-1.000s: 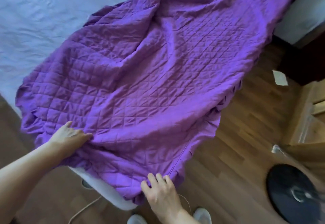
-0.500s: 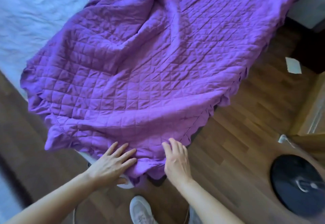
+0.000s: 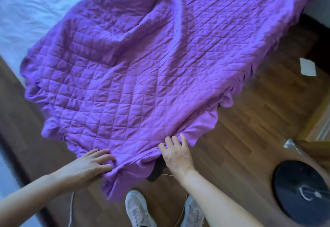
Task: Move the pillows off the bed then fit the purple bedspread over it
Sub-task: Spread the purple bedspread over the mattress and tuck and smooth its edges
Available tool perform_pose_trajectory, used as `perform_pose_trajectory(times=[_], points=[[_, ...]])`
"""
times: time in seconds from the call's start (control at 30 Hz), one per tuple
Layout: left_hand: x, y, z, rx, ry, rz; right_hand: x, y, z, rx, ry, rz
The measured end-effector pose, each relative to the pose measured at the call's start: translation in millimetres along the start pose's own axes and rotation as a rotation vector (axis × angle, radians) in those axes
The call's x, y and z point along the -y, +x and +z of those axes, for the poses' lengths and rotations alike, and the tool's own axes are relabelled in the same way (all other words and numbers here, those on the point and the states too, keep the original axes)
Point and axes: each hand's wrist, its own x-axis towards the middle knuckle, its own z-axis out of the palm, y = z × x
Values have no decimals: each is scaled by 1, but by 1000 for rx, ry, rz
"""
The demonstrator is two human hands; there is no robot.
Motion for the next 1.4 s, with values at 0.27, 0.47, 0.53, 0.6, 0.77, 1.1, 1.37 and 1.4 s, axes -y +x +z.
perform_pose_trajectory(times=[0.27, 0.47, 0.53, 0.6, 0.77, 1.1, 1.37, 1.4], points=[[-18, 42, -14, 91, -64, -243, 3, -8, 4, -50, 210, -102], [-8, 58, 12, 113, -3, -658, 37, 50, -10, 323, 296, -11], [-14, 54, 28, 251, -37, -721, 40, 49, 0, 552, 249, -47], [-15, 53, 29, 270, -61, -730, 39, 48, 4, 652, 212, -61], [-28, 49, 11, 326, -175, -801, 39, 67, -25, 820, 229, -58], [-76, -35, -57, -390, -936, -1045, 76, 43, -124, 709, 441, -62], [-98, -181, -74, -472, -1152, -1413, 138, 51, -213, 596, 537, -47], [-99, -198, -74, -482, -1185, -1443, 150, 52, -221, 607, 538, -48]])
